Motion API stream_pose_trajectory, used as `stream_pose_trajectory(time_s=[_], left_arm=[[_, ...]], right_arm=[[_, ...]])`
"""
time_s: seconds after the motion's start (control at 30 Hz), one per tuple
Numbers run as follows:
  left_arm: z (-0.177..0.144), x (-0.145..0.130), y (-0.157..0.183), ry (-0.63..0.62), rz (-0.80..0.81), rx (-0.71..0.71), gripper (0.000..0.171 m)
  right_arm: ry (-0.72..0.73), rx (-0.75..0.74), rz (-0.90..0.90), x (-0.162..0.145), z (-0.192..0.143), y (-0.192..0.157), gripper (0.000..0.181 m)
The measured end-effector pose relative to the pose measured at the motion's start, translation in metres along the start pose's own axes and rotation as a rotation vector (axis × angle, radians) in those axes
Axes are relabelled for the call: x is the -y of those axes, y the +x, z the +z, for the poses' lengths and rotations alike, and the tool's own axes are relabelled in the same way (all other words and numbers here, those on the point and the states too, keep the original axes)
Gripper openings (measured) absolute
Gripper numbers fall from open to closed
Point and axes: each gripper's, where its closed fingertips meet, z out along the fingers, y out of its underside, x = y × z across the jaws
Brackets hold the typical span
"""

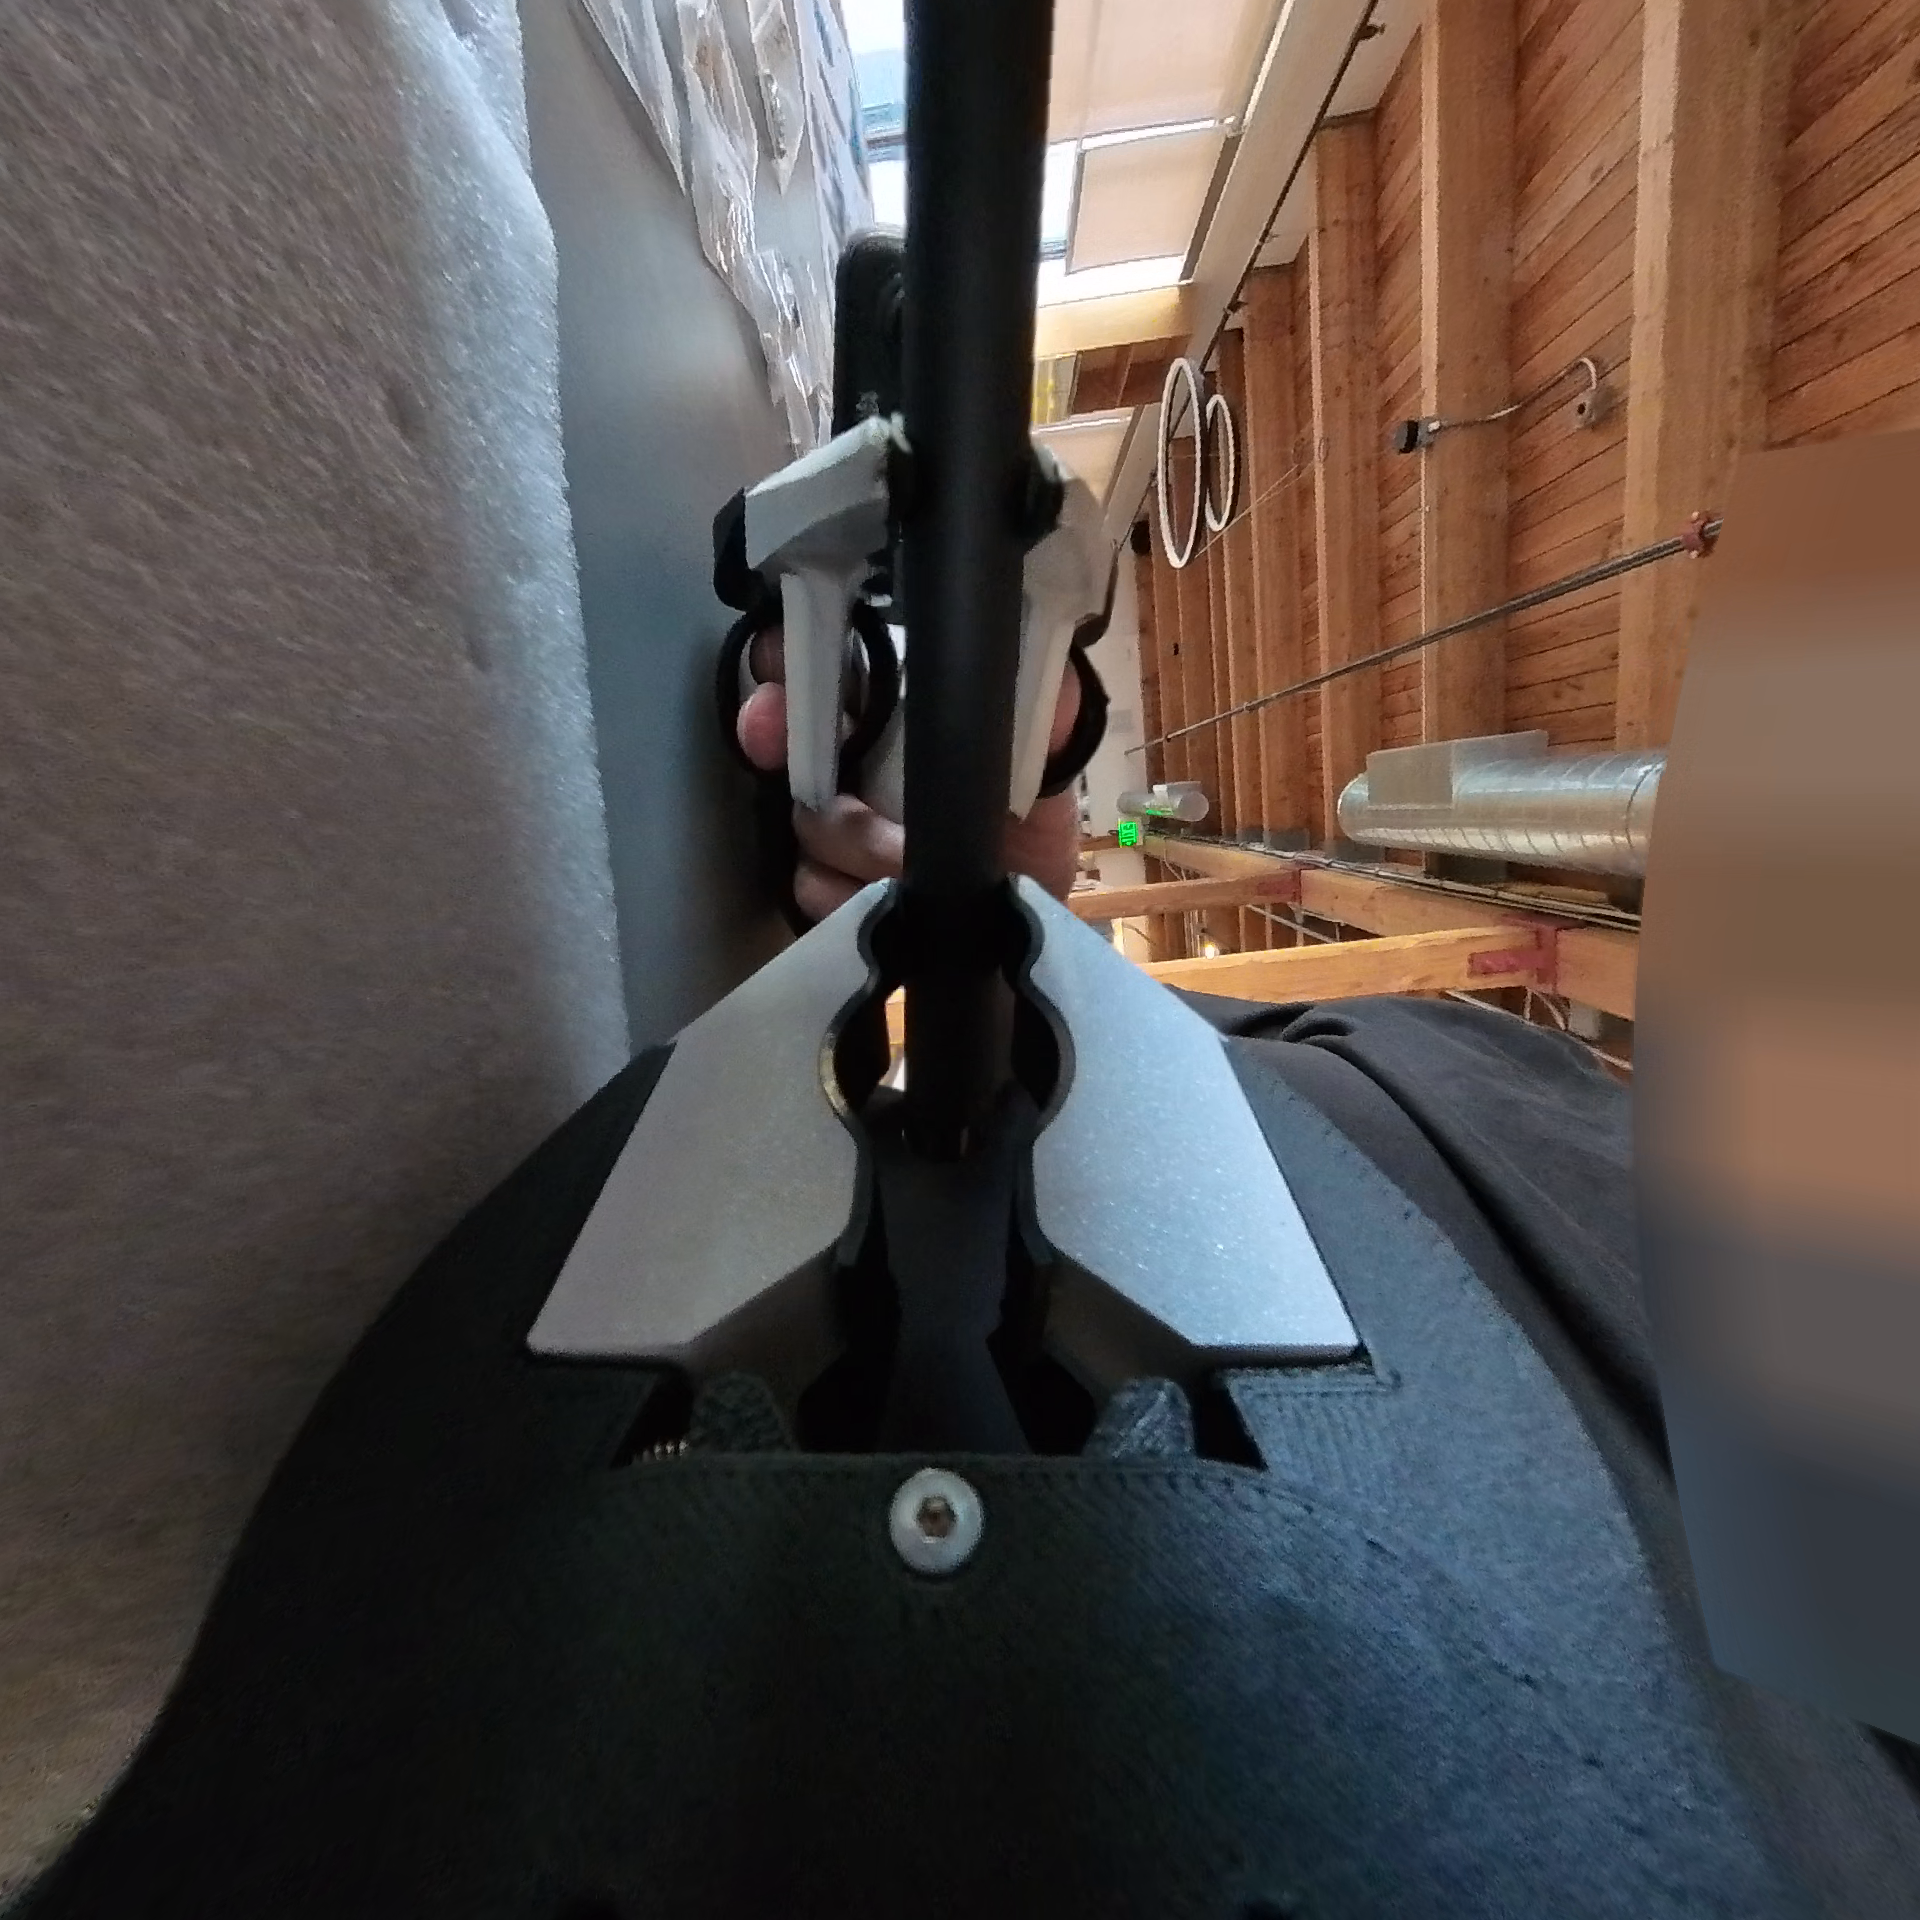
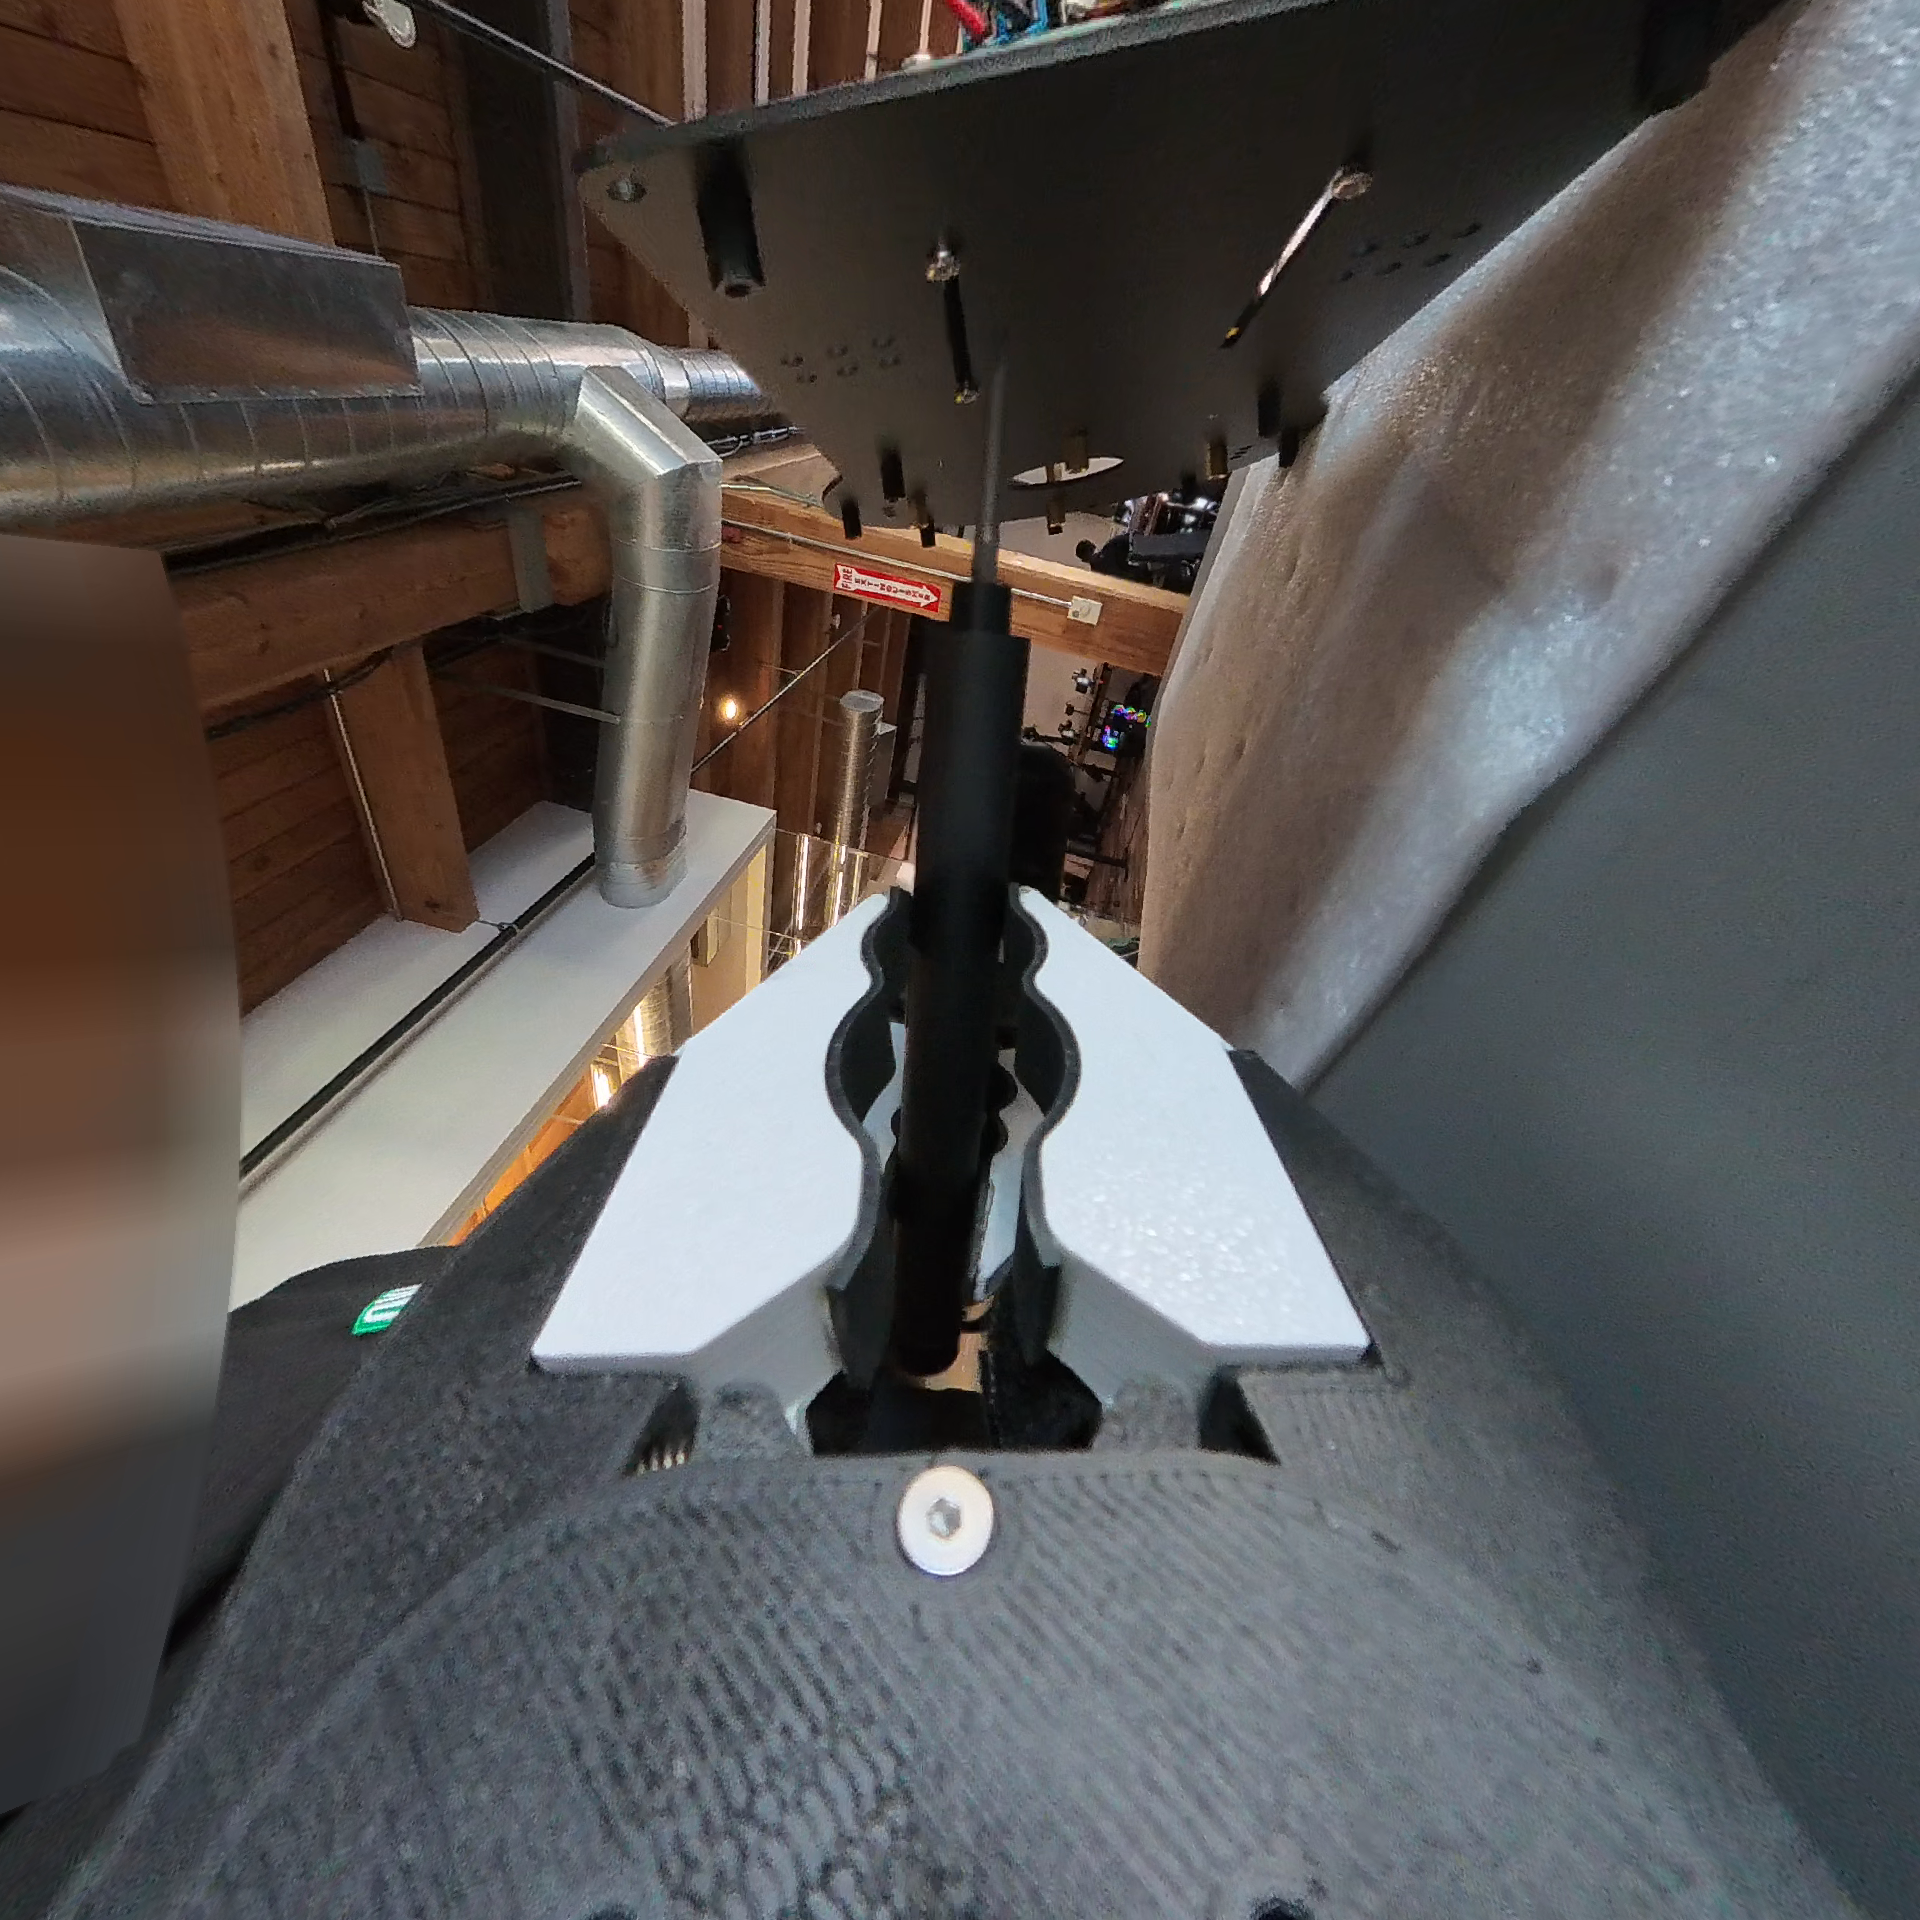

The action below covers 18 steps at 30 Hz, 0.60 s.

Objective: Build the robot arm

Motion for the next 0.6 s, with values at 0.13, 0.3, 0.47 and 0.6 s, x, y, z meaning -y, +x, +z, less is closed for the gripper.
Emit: stream_pose_trajectory(time_s=[0.13,0.3,0.47,0.6], left_arm=[[0.0011,0.0032,-0.0016,0.007,0.0,0.011,0.017],[0.0027,0.0036,-0.0036,-0.004,0.019,0.04,0.017],[0.0033,0.003,-0.0055,-0.012,0.036,0.06,0.017],[0.004,0.0032,-0.0059,-0.015,0.049,0.07,0.018]], right_arm=[[-0.015,-0.015,-0.026,0.0028,0.0005,0.0019,0.016],[-0.027,-0.02,-0.058,0.0036,0.0006,0.0012,0.016],[-0.03,-0.019,-0.074,0.0031,0.0015,0.0003,0.016],[-0.027,-0.01,-0.076,0.004,0.0009,-0.001,0.016]])
